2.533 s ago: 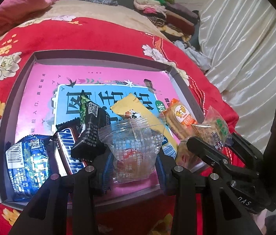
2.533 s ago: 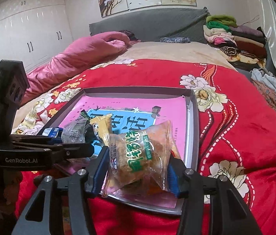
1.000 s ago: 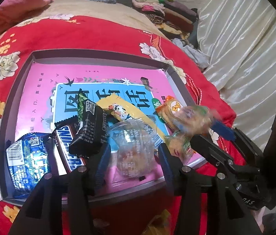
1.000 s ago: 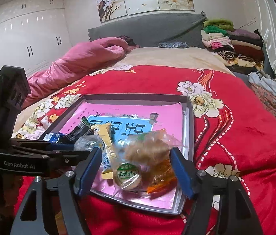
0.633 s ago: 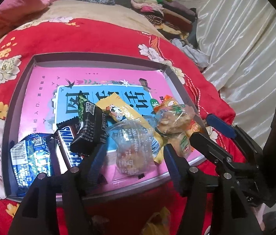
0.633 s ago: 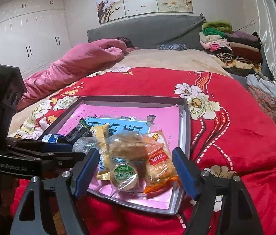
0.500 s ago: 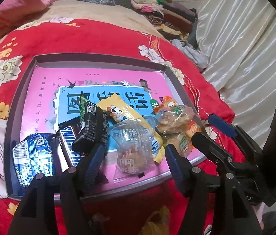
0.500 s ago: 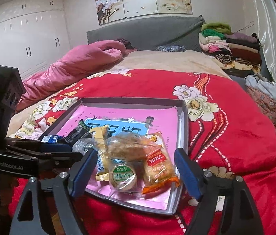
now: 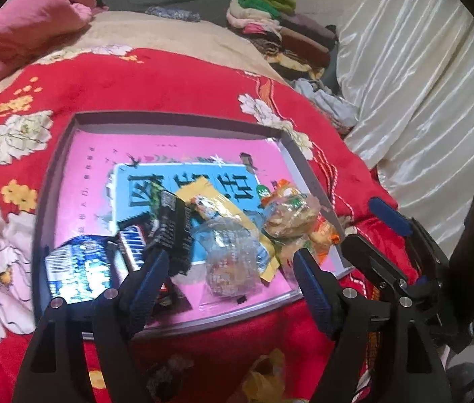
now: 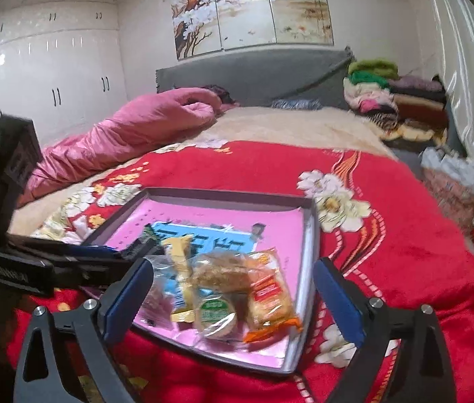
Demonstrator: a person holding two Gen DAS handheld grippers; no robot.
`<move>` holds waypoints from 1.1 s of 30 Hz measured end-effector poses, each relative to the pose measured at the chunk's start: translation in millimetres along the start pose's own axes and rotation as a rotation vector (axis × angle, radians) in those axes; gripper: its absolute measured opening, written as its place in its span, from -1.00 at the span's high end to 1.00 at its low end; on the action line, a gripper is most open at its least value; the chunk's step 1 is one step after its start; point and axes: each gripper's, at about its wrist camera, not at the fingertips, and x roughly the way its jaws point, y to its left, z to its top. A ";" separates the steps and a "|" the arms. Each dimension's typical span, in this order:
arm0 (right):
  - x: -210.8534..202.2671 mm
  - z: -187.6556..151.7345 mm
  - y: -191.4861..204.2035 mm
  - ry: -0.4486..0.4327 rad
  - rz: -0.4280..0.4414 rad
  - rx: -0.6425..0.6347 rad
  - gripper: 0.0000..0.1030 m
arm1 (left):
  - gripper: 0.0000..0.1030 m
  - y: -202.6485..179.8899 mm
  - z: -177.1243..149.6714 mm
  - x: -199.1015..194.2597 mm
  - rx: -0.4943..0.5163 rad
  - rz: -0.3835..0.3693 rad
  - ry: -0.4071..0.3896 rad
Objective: Organize snacks
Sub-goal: 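Withdraw both open tools toward the dark candy and the yellow-green bag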
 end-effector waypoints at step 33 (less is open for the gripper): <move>-23.8 -12.8 20.9 0.051 0.181 0.104 -0.97 | -0.52 24.2 -25.3 -42.9 0.015 0.097 -0.010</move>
